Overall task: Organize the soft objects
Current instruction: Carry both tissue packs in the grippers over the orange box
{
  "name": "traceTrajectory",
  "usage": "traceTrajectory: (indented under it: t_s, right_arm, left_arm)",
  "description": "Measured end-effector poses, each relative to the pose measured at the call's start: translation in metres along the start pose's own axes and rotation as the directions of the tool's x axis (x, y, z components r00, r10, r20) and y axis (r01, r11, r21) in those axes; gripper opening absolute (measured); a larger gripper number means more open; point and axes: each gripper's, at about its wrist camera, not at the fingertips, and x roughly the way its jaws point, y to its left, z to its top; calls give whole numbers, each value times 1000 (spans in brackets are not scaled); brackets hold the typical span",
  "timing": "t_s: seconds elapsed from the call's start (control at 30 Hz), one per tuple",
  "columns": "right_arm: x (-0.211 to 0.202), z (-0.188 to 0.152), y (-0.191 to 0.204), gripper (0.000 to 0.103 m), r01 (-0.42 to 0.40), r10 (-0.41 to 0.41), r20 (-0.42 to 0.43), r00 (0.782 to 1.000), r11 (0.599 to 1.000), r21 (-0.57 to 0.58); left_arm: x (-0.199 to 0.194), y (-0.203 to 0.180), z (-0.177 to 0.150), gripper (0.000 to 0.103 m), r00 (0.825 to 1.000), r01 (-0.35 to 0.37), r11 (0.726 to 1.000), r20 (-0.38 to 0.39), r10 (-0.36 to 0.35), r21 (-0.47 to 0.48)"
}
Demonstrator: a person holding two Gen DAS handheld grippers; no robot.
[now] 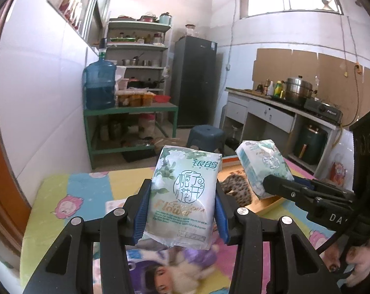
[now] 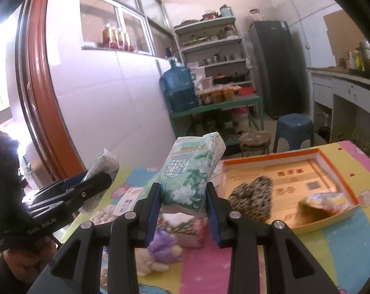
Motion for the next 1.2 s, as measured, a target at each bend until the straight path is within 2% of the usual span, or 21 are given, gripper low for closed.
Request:
traceTrajectory:
  t_s: [0.27, 0.63, 0.83, 1.2]
  right_arm:
    - [-27, 18, -49, 36, 50, -51, 57, 997, 999, 17]
    - [-41, 31, -119, 36, 126, -129, 91, 987, 991, 35]
    - [-37, 32, -157, 36, 153, -158, 73, 985, 986, 66]
    - [-1, 25, -213, 36, 175, -175, -19, 984, 979, 102]
  left_arm:
    - [20, -51, 16, 47, 1000, 20, 1000, 8, -20, -17]
    - [71, -113, 31, 47, 998, 55, 997, -4, -56, -50]
    - [111, -147, 38, 47, 996, 87, 995, -30, -89, -56]
    - [184, -184, 35, 47, 990, 112, 992, -82, -117, -66]
